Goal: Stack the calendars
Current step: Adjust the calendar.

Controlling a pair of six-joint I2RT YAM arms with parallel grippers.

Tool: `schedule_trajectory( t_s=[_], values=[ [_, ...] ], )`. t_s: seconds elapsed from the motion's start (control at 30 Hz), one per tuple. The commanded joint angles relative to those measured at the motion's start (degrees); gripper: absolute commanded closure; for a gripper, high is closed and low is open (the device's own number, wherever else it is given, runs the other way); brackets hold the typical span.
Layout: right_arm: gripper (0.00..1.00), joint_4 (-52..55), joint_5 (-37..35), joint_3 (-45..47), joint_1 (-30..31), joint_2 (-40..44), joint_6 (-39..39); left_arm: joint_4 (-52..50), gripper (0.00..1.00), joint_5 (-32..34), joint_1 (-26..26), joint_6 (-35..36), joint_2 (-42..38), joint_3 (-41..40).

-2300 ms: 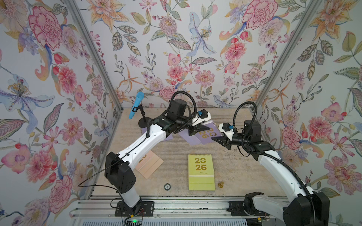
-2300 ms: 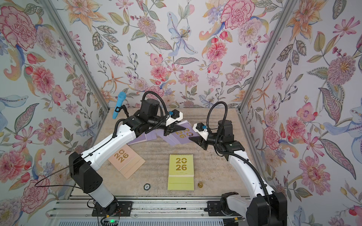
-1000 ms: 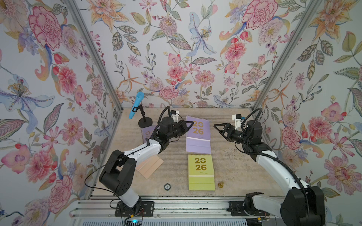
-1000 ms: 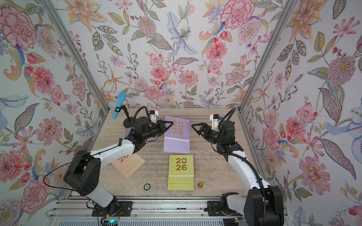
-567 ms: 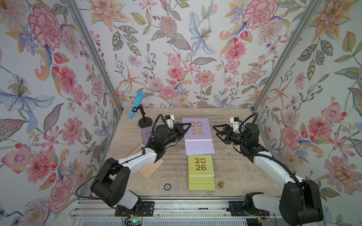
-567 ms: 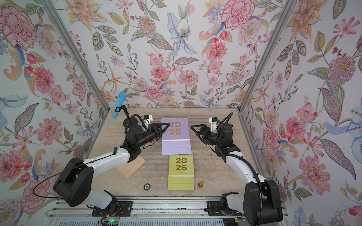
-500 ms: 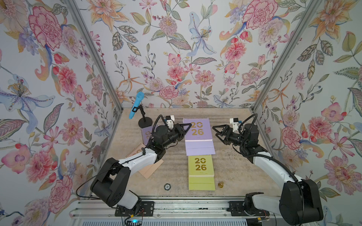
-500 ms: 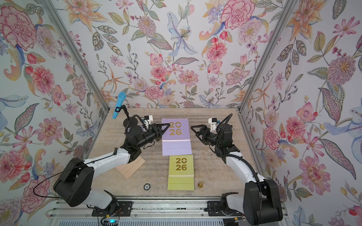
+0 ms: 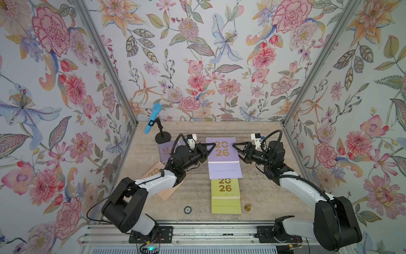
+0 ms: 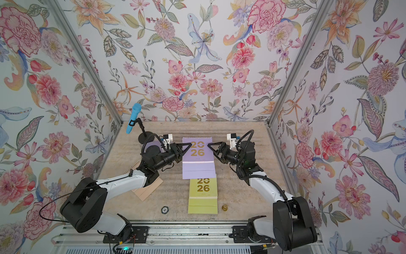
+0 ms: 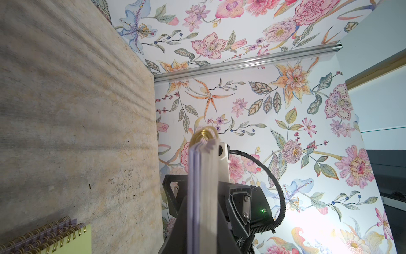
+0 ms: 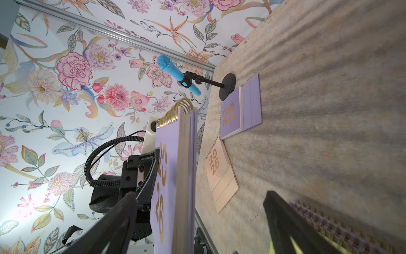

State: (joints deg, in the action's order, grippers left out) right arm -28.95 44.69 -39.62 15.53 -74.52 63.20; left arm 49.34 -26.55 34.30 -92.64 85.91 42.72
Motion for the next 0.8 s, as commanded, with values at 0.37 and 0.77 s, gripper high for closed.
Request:
schedule_trajectory(
  t_s=[0.37, 0.77],
  values=[
    [0.3, -12.49, 0.97, 0.04, 3.15, -5.17, 6.28, 7.69, 1.0, -0.81, 0.59, -2.9, -0.31, -0.97],
    [0.7, -14.38, 0.66, 0.68, 3.2, -5.0, 7.08, 9.07, 1.0, -1.49, 0.65, -3.42, 0.22, -1.98]
  ],
)
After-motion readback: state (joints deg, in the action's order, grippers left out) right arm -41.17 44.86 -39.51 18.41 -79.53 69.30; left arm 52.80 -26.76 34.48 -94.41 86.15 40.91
